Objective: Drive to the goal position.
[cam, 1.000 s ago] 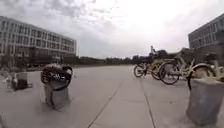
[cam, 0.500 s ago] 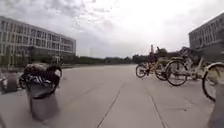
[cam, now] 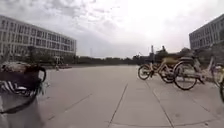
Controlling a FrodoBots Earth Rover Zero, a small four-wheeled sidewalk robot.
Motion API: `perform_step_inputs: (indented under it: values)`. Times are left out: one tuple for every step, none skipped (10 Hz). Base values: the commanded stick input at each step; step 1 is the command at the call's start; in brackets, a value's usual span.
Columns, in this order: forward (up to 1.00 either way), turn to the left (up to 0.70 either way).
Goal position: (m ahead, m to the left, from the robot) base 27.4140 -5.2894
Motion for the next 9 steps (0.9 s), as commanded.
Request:
perform_step_inputs:
  values:
    - [0.7, 0.03]
    - [0.7, 0.03]
    - [0.7, 0.03]
    - [0.7, 0.03]
    - [0.7, 0.02]
    - [0.7, 0.03]
    - [0.7, 0.02]
    - [0.7, 0.02]
    - [0.7, 0.02]
